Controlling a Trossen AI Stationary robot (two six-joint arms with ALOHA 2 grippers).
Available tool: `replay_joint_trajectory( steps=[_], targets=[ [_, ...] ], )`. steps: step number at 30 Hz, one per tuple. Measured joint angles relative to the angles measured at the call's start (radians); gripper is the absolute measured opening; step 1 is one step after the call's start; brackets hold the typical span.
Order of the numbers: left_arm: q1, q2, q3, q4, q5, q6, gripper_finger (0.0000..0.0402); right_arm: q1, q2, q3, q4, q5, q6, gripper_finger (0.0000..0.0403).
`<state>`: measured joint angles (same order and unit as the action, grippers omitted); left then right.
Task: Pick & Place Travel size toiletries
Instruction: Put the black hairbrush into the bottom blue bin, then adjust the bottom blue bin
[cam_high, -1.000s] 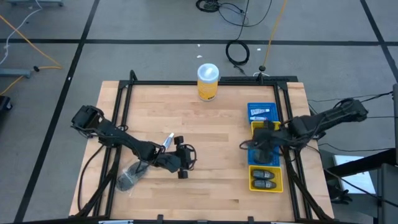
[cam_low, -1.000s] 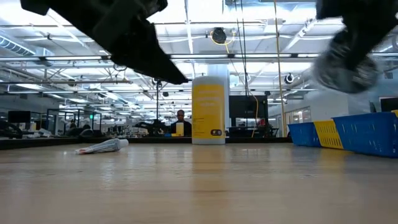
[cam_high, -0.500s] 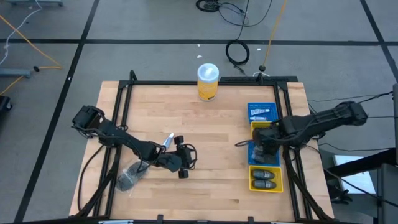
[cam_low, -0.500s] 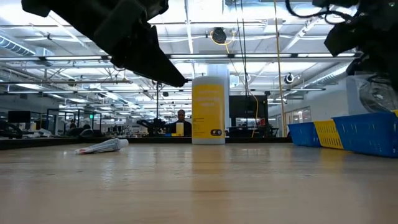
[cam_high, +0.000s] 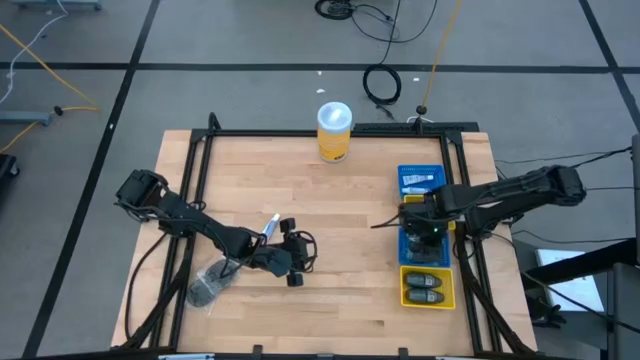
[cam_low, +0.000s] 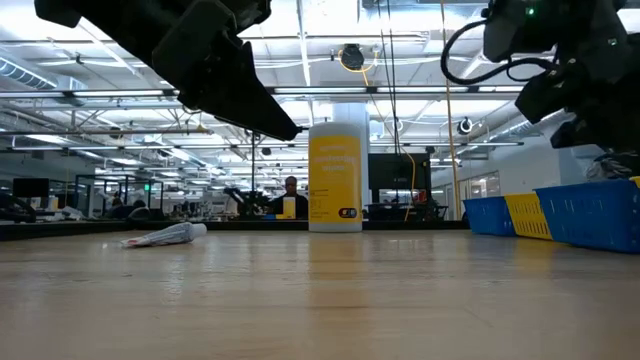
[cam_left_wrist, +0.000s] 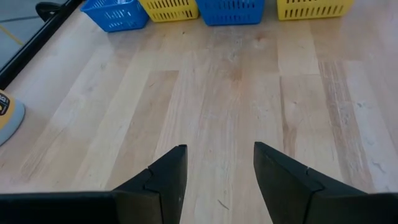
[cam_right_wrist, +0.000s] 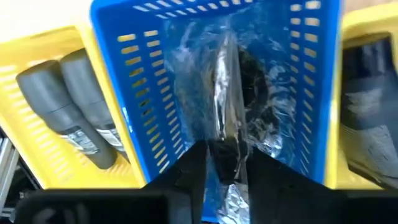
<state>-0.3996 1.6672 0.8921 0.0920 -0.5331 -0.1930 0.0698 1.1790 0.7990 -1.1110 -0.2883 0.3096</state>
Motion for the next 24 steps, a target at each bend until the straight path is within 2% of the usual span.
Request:
replay_joint_trajectory(
  steps=[7,10,12,18,24],
  targets=[
    [0.0,0.0,0.0,0.0,0.0,0.0,0.0184,-0.05,-0.013,0.036,-0.049,-0.039,0.004,0.0145],
    [0.0,0.0,0.0,0.002,0.0,0.001,0.0184,-0.058,-0.026,0.075,-0.088,-0.048,0.008,0.0157],
    [0.0,0.0,0.0,0.001,0.0,0.001,0.0184,-0.057,-0.037,0.088,-0.081,-0.009,0.013,0.0158],
    [0.0,0.0,0.0,0.001,0.0,0.002,0.0184,-0.051,-0.04,0.089,0.045,0.053,0.011,0.013],
    [0.0,0.0,0.0,0.002,0.0,0.006,0.0184,0.005,-0.023,0.089,0.396,0.133,-0.024,0.0081]
  ],
)
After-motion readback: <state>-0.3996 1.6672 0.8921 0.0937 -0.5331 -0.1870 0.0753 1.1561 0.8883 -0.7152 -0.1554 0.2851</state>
